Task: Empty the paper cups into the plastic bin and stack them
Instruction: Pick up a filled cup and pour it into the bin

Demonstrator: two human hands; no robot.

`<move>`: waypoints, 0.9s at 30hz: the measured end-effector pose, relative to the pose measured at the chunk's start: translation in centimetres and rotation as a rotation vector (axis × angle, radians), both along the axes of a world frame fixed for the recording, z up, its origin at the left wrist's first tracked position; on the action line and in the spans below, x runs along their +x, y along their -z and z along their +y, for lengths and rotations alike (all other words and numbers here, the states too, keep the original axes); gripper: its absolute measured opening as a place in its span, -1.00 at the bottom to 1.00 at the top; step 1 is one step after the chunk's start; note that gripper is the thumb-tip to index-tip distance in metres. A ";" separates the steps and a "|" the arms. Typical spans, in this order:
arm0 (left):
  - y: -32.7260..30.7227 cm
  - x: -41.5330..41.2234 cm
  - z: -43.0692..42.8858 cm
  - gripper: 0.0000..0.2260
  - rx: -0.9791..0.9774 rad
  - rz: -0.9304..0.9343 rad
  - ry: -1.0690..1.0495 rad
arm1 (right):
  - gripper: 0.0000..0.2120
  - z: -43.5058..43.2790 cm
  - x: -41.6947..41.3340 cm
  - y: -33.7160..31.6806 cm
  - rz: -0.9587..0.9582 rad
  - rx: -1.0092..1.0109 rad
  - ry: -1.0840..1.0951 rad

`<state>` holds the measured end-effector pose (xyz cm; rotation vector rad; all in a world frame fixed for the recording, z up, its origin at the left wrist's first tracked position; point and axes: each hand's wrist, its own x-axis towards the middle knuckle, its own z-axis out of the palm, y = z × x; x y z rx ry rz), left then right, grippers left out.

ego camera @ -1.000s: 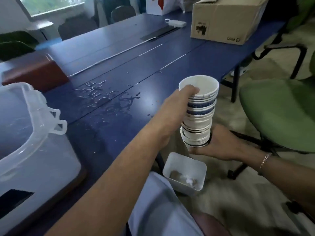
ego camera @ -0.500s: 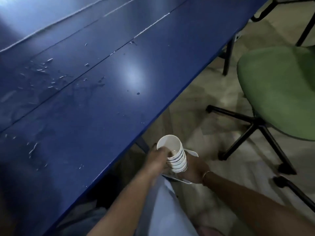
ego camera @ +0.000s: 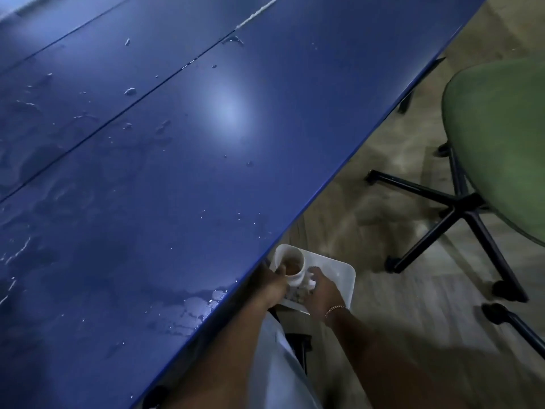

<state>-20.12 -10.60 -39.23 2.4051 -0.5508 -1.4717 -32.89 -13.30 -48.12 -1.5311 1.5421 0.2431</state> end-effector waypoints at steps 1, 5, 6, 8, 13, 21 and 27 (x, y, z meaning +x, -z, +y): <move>0.0 0.6 0.2 -0.62 -0.025 -0.042 0.045 | -0.52 0.1 0.1 0.0 0.025 0.010 -0.019; -0.3 1.6 1.0 -0.83 -0.070 -0.035 0.043 | -0.61 0.9 -0.1 -0.8 0.104 0.075 -0.129; -0.7 1.6 1.2 -0.77 -0.088 -0.024 0.038 | -0.63 1.1 -0.1 -1.2 0.111 0.085 -0.147; -1.4 1.5 1.4 -0.91 -0.097 -0.023 0.051 | -0.64 1.5 -0.2 -2.3 0.120 0.090 -0.176; -4.8 0.1 2.7 -0.69 -0.158 -0.045 0.151 | -0.70 1.3 0.1 -7.6 0.056 -0.018 -0.228; -13.6 -2.1 6.6 -0.78 -0.363 -0.157 0.230 | -0.64 3.2 0.3 -19.7 0.147 -0.371 -0.492; -21.5 -2.8 9.9 -0.79 -0.645 -0.278 0.249 | -0.90 6.2 0.2 -31.1 0.047 -0.787 -0.498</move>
